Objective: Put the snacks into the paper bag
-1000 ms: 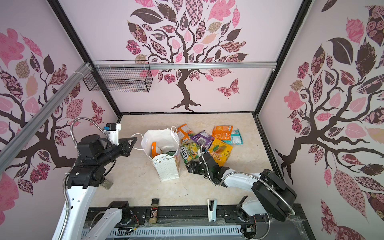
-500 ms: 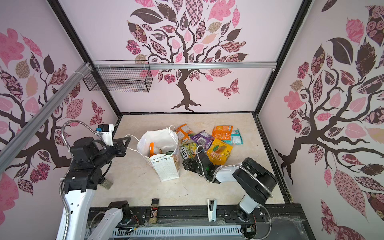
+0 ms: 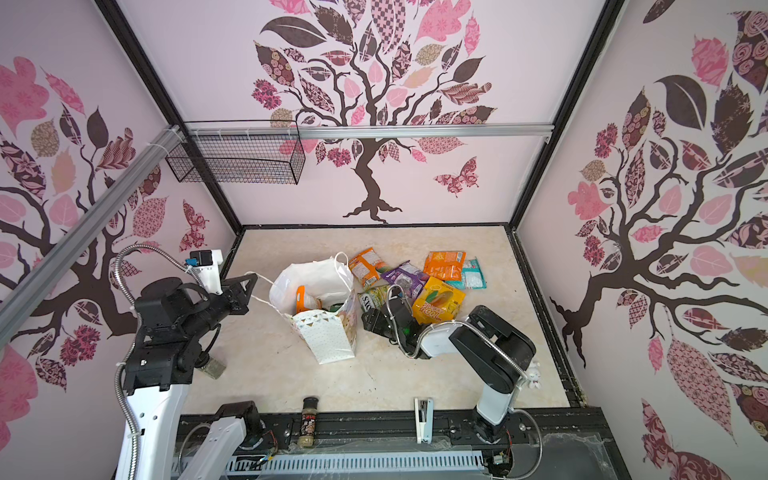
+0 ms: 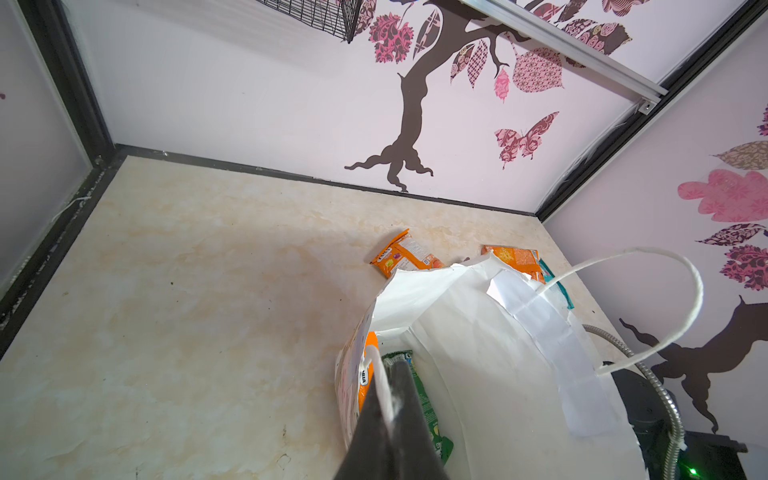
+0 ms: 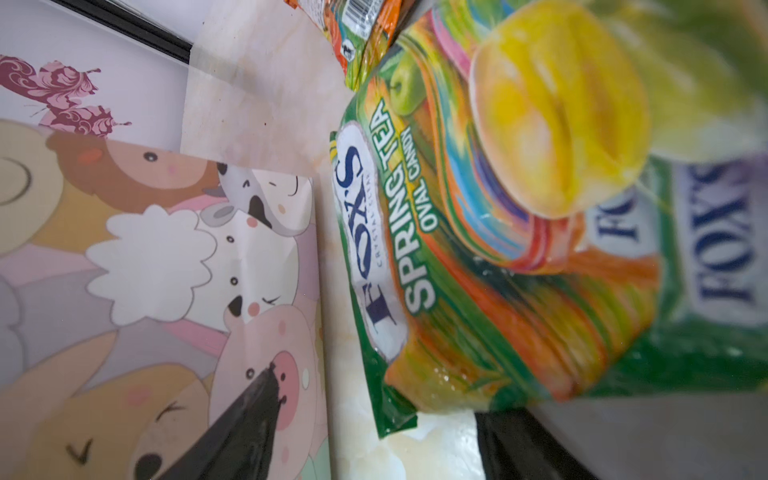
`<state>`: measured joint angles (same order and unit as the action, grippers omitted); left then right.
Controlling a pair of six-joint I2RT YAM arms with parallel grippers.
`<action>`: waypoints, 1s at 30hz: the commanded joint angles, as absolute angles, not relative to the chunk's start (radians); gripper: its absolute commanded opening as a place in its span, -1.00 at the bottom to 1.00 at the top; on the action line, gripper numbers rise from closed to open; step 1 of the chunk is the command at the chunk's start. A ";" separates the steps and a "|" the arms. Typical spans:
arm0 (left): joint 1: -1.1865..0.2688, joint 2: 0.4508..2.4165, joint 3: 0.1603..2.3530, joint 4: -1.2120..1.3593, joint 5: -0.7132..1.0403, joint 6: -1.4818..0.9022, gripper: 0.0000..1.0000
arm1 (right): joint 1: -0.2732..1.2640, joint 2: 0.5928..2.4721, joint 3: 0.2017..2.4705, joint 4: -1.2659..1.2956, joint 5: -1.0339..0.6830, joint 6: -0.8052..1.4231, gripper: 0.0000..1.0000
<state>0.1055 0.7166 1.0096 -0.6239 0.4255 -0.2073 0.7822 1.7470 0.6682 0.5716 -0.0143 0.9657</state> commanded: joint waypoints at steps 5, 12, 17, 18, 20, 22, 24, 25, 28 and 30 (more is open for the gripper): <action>0.112 0.690 0.993 -0.602 0.409 -0.189 -1.00 | 0.776 1.818 0.694 0.603 0.031 1.027 0.24; 0.112 0.687 0.994 -0.595 0.424 -0.193 -1.00 | 0.765 1.873 0.679 0.677 0.005 1.090 -0.08; 0.112 0.690 0.992 -0.590 0.433 -0.192 -1.00 | 0.754 1.880 0.658 0.707 -0.012 1.108 -0.33; 0.112 0.690 0.991 -0.588 0.436 -0.194 -1.00 | 0.754 1.877 0.654 0.711 -0.010 1.111 -0.40; 0.114 0.691 0.994 -0.585 0.442 -0.194 -1.00 | 0.753 1.869 0.644 0.718 -0.004 1.115 -0.53; 0.116 0.695 0.998 -0.583 0.444 -0.193 -1.00 | 0.751 1.860 0.630 0.730 0.000 1.118 -0.65; 0.118 0.702 1.000 -0.581 0.449 -0.193 -1.00 | 0.750 1.844 0.616 0.738 0.006 1.121 -0.81; 0.118 0.703 1.000 -0.581 0.452 -0.194 -1.00 | 0.750 1.835 0.608 0.738 0.007 1.120 -0.90; 0.120 0.705 0.994 -0.575 0.461 -0.199 -1.00 | 0.749 1.798 0.591 0.715 0.000 1.097 -1.00; 0.123 0.703 0.987 -0.573 0.466 -0.203 -1.00 | 0.750 1.764 0.578 0.666 -0.011 1.063 -1.00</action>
<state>0.1139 0.7113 1.0096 -0.6193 0.4496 -0.2085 0.7547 1.8282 0.5987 0.7368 -0.0101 1.0916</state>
